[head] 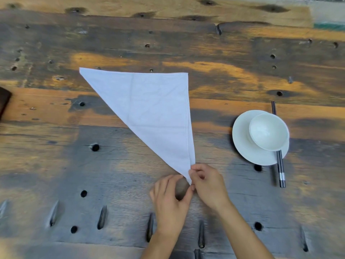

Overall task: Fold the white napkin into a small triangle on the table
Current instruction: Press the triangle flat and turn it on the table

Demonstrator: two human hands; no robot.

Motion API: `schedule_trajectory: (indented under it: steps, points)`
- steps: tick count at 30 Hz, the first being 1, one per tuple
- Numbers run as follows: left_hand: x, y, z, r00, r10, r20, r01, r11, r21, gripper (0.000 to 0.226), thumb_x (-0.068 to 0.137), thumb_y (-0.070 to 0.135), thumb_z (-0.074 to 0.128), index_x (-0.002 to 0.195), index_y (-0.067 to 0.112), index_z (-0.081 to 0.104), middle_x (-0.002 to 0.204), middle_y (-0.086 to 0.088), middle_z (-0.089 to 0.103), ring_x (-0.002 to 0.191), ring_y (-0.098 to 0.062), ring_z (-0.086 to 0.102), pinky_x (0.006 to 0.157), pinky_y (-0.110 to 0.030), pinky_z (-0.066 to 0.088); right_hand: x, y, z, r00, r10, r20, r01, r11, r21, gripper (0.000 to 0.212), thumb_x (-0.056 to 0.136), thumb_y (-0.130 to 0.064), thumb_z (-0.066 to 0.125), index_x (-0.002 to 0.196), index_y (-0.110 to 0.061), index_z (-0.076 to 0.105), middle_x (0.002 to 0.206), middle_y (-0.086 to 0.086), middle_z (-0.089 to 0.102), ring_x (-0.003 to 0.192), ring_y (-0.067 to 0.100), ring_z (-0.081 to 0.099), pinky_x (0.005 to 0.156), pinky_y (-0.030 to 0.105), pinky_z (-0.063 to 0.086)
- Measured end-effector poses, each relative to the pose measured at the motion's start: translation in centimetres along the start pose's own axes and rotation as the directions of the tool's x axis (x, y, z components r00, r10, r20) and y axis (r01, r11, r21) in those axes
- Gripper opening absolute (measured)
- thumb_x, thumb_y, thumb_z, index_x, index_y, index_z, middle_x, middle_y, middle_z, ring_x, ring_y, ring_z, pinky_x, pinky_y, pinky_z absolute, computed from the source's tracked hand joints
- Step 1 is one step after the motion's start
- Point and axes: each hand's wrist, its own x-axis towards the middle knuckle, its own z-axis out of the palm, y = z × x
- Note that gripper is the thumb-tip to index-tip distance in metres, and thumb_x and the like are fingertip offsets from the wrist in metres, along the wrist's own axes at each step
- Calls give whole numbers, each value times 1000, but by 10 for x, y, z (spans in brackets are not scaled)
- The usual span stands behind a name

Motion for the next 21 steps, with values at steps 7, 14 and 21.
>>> schedule_trajectory:
  steps: [7, 14, 21]
  points:
    - [-2, 3, 14, 990, -87, -110, 87, 996, -6, 28, 78, 35, 79, 101, 21, 72, 101, 15, 68, 104, -10, 55, 95, -32, 33, -4, 6, 6, 996, 64, 62, -77, 966, 248, 6, 90, -25, 67, 93, -26, 72, 78, -1, 77, 80, 18, 75, 87, 49, 60]
    - [3, 17, 1, 925, -365, -109, 348, 926, -144, 29, 79, 17, 86, 100, 28, 69, 91, 21, 66, 94, -14, 60, 90, -36, 33, -7, -11, 13, 928, 99, 359, -255, 871, 420, 13, 95, -13, 62, 90, -14, 75, 92, 13, 78, 92, 26, 74, 88, 40, 60]
    - [4, -12, -37, 896, -401, -192, 364, 909, -202, 35, 89, 2, 69, 97, 35, 60, 90, 14, 66, 79, -11, 62, 74, -45, 55, 16, -32, 21, 772, -614, 164, 617, 660, -429, 49, 84, -8, 73, 130, -18, 62, 118, 2, 63, 102, 18, 59, 92, 35, 51]
